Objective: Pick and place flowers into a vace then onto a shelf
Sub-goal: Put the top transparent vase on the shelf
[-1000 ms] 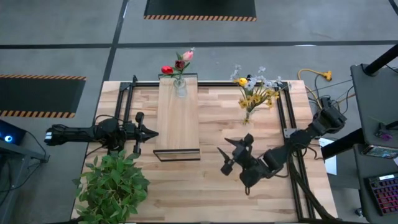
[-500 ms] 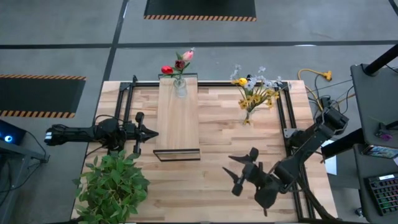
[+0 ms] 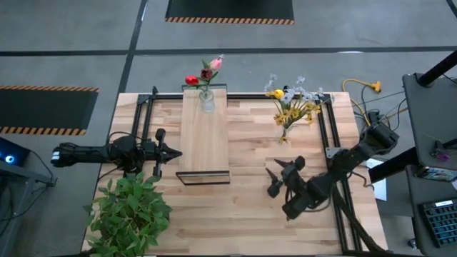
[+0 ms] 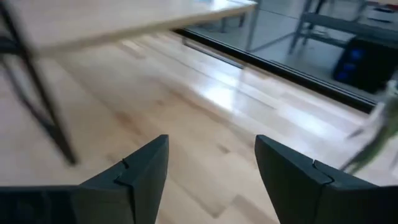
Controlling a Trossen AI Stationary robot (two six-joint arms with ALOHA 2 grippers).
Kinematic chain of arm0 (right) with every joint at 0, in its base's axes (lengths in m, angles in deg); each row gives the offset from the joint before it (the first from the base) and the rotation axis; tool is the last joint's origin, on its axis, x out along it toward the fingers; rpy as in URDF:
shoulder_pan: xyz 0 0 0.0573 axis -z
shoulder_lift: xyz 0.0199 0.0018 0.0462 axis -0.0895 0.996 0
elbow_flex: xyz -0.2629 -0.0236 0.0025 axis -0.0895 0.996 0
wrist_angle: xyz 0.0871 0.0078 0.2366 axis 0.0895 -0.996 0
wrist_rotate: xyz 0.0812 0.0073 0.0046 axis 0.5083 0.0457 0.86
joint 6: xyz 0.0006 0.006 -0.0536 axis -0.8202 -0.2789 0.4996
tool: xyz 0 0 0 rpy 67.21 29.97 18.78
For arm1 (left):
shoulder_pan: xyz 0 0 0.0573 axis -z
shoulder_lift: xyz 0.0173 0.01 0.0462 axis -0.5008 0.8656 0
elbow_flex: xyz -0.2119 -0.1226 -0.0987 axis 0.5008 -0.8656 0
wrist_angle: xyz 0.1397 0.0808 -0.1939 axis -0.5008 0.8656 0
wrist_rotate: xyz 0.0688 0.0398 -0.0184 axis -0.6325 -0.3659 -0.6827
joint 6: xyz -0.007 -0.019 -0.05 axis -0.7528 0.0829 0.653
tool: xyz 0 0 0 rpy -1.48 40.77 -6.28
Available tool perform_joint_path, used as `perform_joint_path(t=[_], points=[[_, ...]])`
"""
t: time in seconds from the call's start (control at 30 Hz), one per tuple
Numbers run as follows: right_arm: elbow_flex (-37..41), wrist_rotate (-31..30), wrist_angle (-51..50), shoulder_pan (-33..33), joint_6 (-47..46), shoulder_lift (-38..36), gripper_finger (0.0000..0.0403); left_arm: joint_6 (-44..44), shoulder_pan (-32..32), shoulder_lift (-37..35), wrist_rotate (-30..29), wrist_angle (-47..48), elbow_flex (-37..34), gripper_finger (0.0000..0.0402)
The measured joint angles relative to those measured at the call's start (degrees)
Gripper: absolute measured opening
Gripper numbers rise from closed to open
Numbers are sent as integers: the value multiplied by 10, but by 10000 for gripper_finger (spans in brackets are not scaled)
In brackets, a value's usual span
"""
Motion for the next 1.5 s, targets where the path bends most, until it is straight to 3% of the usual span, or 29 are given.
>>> perform_joint_path(t=[0.17,0.4,0.53,0.77,1.1,1.5], points=[[32,7,-1,54,-16,-3,242,0,0,0,0,0,0,0],[36,27,-28,116,-31,-3,306,0,0,0,0,0,0,0],[36,37,-77,134,-125,-5,318,0,0,0,0,0,0,0],[36,41,-243,147,-310,-6,293,0,0,0,0,0,0,0],[36,3,-257,205,-291,-6,274,0,0,0,0,0,0,0],[39,4,-257,284,-265,-6,302,0,0,0,0,0,0,0]])
